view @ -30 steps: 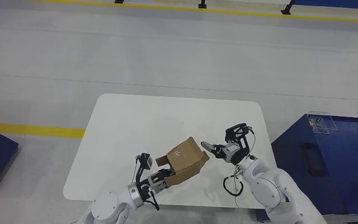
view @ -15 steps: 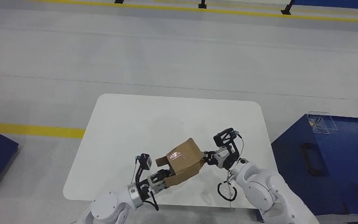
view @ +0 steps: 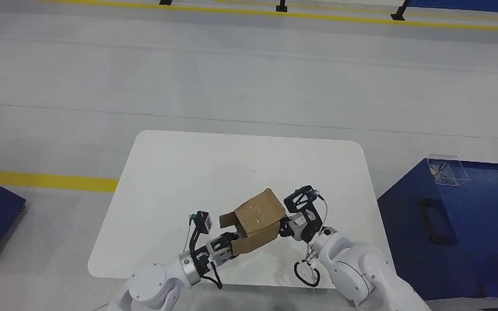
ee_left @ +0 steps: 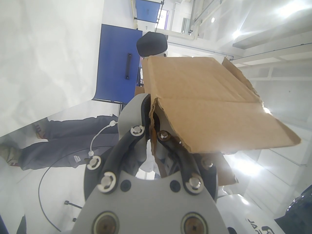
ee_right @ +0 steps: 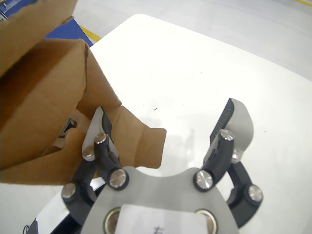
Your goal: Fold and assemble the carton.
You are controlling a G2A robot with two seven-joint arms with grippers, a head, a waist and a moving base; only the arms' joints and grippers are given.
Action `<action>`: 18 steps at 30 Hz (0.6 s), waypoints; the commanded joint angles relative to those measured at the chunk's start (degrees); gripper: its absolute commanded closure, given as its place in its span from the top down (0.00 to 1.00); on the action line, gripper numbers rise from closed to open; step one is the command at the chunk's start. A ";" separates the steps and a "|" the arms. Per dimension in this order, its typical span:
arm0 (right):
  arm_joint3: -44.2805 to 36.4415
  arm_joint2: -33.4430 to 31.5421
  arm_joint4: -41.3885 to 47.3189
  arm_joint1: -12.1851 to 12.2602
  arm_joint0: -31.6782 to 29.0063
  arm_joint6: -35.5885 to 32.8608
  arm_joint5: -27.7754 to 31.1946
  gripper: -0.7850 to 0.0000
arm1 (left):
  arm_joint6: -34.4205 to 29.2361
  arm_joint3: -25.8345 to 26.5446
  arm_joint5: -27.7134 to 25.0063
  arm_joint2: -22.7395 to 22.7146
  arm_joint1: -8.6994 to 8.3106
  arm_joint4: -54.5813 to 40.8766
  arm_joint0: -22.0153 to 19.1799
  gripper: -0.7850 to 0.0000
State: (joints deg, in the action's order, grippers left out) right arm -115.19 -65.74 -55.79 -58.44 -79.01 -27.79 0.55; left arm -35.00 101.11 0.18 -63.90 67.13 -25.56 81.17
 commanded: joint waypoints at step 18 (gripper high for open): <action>1.51 -10.70 15.00 -0.04 -0.91 -2.33 2.77 1.00 | -2.94 -1.54 -0.08 -0.72 0.07 -3.42 -0.79 0.00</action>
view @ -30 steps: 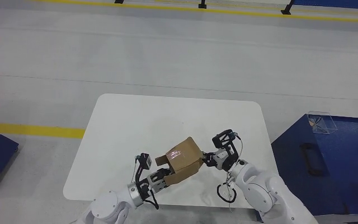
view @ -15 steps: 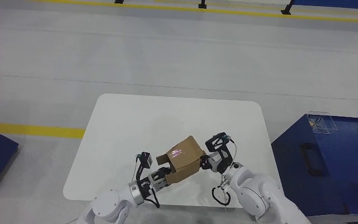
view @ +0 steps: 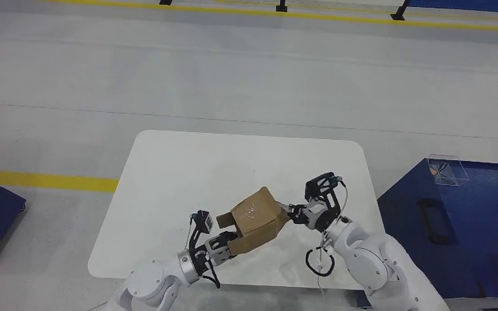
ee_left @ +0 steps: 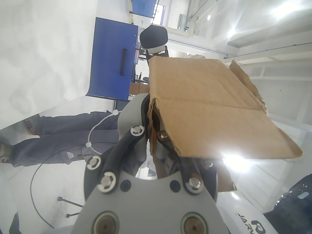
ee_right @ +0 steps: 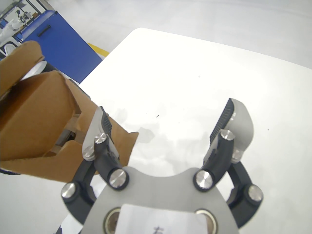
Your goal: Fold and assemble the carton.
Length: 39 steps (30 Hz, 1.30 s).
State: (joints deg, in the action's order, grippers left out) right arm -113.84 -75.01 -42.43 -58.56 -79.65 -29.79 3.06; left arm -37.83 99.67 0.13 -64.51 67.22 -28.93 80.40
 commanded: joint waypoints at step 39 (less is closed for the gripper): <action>3.10 -5.02 22.49 0.53 -0.87 -13.75 8.40 1.00 | 0.35 1.34 0.47 0.48 -0.04 1.48 1.01 0.00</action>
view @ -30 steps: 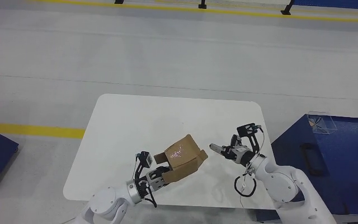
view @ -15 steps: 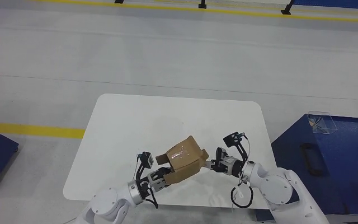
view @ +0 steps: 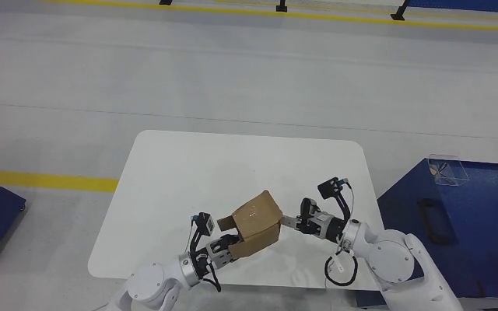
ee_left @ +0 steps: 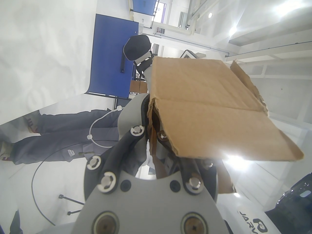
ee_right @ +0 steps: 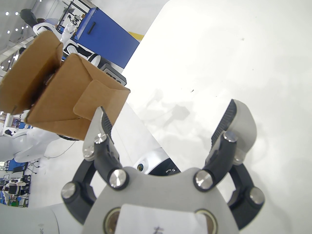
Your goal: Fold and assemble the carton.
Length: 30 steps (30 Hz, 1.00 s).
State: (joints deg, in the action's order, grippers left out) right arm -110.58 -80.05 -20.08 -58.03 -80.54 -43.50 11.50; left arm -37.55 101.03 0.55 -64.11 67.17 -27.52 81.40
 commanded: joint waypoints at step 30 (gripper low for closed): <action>-2.64 1.91 -2.00 -0.12 1.71 1.01 -2.60 1.00 | 0.15 -0.72 0.61 0.32 0.17 -0.01 -1.14 0.00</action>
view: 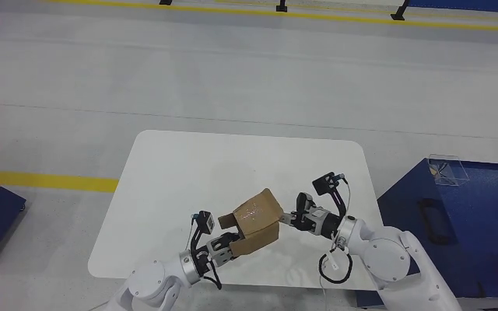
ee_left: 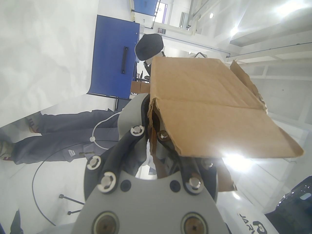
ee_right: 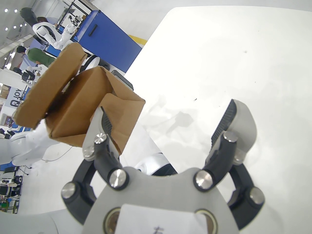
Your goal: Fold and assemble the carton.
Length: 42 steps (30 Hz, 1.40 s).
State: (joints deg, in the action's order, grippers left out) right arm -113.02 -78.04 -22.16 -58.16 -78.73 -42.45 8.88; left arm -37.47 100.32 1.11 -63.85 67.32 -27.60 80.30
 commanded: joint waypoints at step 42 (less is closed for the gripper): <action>0.60 -3.73 1.79 0.44 -3.29 0.78 -1.03 1.00 | 0.37 1.72 -0.72 0.55 -0.06 0.85 1.96 0.00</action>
State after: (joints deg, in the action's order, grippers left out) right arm -112.79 -81.22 -20.75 -57.79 -81.66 -41.24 7.89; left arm -37.11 102.09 0.45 -63.31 67.27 -26.74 82.22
